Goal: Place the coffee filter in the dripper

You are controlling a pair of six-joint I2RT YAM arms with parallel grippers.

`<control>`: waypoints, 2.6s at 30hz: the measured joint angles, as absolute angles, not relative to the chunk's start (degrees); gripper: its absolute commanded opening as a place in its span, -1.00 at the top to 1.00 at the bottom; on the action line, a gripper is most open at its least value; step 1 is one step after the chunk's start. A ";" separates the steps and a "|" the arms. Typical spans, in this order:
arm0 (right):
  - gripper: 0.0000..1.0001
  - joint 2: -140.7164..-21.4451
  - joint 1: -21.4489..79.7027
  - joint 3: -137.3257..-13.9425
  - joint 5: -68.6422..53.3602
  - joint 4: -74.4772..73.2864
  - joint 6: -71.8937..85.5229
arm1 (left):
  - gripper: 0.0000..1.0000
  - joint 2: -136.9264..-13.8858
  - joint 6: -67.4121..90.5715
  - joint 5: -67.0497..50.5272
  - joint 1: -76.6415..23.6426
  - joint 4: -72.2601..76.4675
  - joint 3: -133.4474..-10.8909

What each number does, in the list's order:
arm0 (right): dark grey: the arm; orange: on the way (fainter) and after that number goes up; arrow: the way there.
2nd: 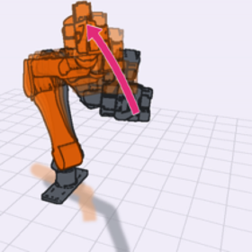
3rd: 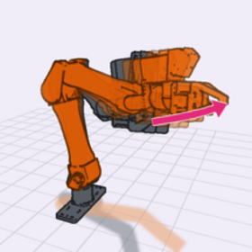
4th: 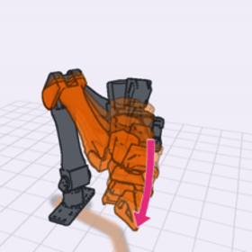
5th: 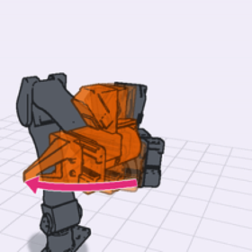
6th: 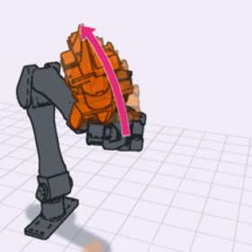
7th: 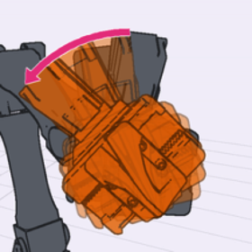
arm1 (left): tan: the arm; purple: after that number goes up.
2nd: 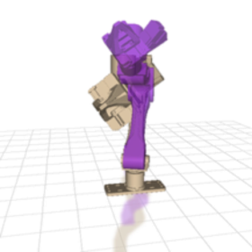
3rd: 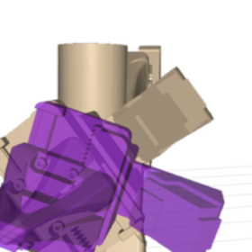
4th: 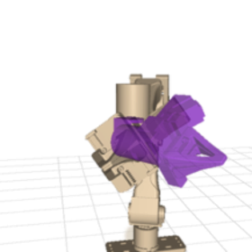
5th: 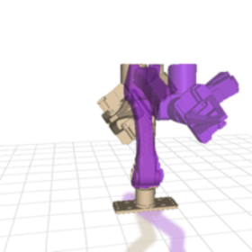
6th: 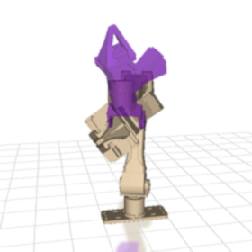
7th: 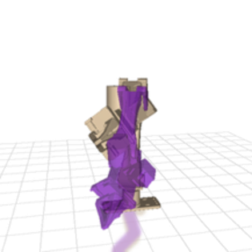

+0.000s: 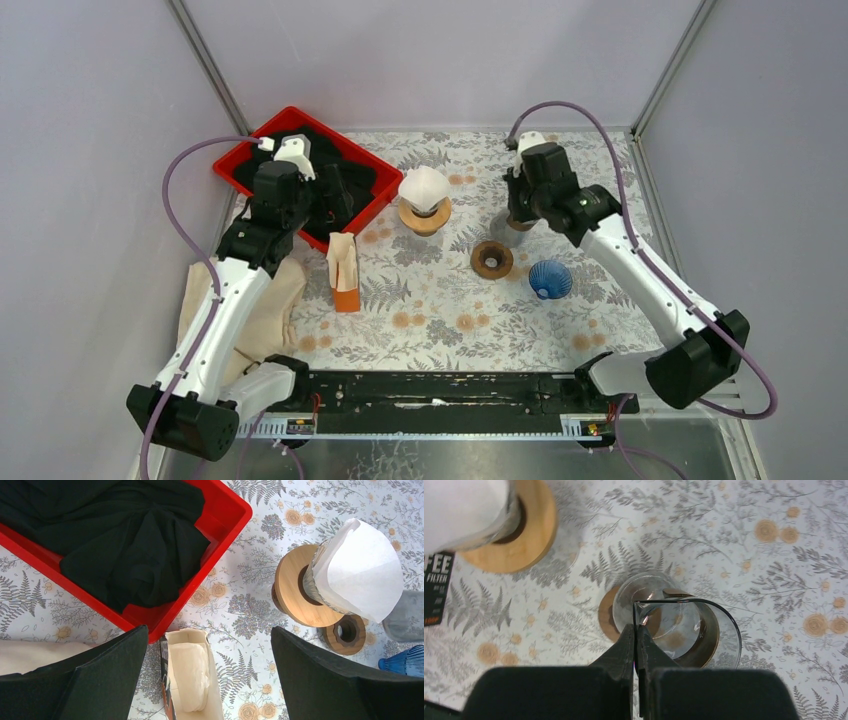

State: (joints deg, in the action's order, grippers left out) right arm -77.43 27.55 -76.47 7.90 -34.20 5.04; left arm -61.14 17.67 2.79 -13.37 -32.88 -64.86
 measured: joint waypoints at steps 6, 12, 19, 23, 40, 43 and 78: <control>1.00 -74.22 35.27 -72.44 10.13 -34.98 5.23 | -1.00 -61.17 17.74 2.76 -13.26 -32.53 -64.45; 1.00 -73.21 44.03 -70.26 12.49 -35.27 5.80 | -1.00 -61.17 17.91 2.83 -12.93 -32.29 -64.14; 1.00 -74.70 54.96 -69.76 16.47 -34.83 6.39 | -1.00 -61.17 18.11 3.22 -12.25 -32.08 -64.10; 1.00 -77.65 59.37 -69.76 18.26 -33.43 6.48 | -1.00 -61.17 18.15 3.49 -12.12 -32.05 -63.94; 0.96 -86.91 63.07 -69.78 19.35 -29.69 5.26 | -1.00 -61.17 18.33 3.68 -11.75 -32.05 -63.83; 0.95 -86.96 63.11 -69.78 18.52 -29.26 5.19 | -1.00 -61.17 18.33 3.68 -11.55 -32.05 -63.83; -0.11 -88.14 65.43 -69.38 15.31 -31.73 5.19 | -1.00 -61.28 18.35 3.64 -11.44 -32.05 -63.81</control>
State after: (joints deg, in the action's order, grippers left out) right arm -88.14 65.43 -69.38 15.31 -31.73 5.19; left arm -61.28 18.35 3.64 -11.44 -32.05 -63.81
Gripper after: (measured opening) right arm 0.501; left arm 0.998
